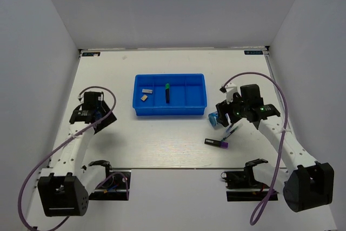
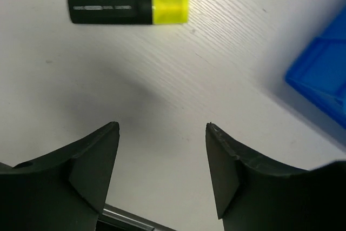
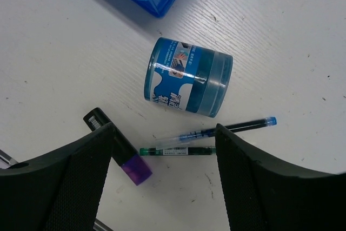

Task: Sort the stationery into containers
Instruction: Grab a piece of stationery with the right arm

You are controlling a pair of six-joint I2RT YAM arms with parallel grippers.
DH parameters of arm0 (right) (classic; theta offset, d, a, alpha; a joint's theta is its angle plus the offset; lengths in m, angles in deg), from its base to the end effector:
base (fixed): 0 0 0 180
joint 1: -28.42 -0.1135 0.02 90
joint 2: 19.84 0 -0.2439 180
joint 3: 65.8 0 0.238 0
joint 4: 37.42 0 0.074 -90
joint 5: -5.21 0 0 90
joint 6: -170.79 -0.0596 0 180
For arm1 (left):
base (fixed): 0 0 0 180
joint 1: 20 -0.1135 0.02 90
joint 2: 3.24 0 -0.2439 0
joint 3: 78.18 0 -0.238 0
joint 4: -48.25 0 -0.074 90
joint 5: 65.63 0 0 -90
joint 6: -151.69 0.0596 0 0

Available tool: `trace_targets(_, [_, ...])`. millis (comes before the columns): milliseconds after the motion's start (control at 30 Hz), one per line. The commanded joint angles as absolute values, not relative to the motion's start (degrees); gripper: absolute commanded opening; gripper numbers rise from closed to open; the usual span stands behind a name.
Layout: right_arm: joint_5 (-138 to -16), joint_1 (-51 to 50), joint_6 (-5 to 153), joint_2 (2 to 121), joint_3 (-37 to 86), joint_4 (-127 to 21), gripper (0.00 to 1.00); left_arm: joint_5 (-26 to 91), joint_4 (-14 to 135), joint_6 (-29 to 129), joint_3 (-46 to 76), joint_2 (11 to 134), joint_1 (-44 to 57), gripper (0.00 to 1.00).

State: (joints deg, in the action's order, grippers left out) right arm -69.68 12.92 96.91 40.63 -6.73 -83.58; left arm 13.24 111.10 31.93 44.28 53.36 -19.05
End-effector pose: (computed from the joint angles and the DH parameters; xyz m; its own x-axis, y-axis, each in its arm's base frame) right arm 0.2141 0.0755 0.2228 -0.5645 -0.4347 -0.7017 -0.6081 0.7938 -0.0026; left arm 0.1862 0.0084 0.2041 -0.7287 -0.4750 -0.4933 -0.5026 0.8602 -0.0859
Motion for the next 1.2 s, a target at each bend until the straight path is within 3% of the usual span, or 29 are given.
trace_targets(0, [-68.4, 12.5, 96.5, 41.2, -4.9, -83.1, 0.76, 16.0, 109.4, 22.5, 43.6, 54.8, -25.8, 0.73])
trace_targets(100, [-68.7, 12.7, 97.3, 41.2, -4.7, -83.4, 0.72, 22.6, 106.1, 19.1, 41.8, 58.9, -29.7, 0.63])
trace_targets(133, [-68.6, 12.8, 99.0, 40.2, -4.6, -83.8, 0.61, 23.2, 105.2, 19.5, 40.7, 61.2, -29.7, 0.61])
trace_targets(167, [-67.7, 12.9, 100.7, 39.8, -4.6, -86.6, 0.53, 23.8, 105.3, 20.1, 39.9, 62.0, -29.8, 0.61])
trace_targets(233, [-59.2, 12.8, 113.8, 38.1, -5.2, -90.0, 0.50, 27.6, 105.7, 24.8, 36.2, 64.4, -29.4, 0.65])
trace_targets(333, [-51.5, 12.6, 128.3, 36.1, -8.1, -100.4, 0.63, 27.8, 108.6, 29.8, 35.4, 63.9, -29.2, 0.77])
trace_targets(367, [-50.7, 12.7, 129.6, 35.9, -10.7, -100.6, 0.70, 27.6, 108.3, 30.8, 35.8, 62.4, -29.5, 0.86])
trace_targets(567, [-47.8, 10.6, 133.3, 41.0, -14.4, -99.3, 0.76, 27.1, 107.6, 34.1, 41.9, 55.1, -27.5, 0.99])
trace_targets(833, [-56.9, 5.8, 128.2, 44.1, -20.3, -83.6, 0.80, 26.7, 107.4, 35.4, 44.8, 51.5, -25.8, 0.99])
trace_targets(1167, [-66.1, 1.8, 126.0, 50.8, -20.4, -78.4, 0.78, 27.0, 106.4, 35.5, 46.8, 50.4, -25.7, 0.99])
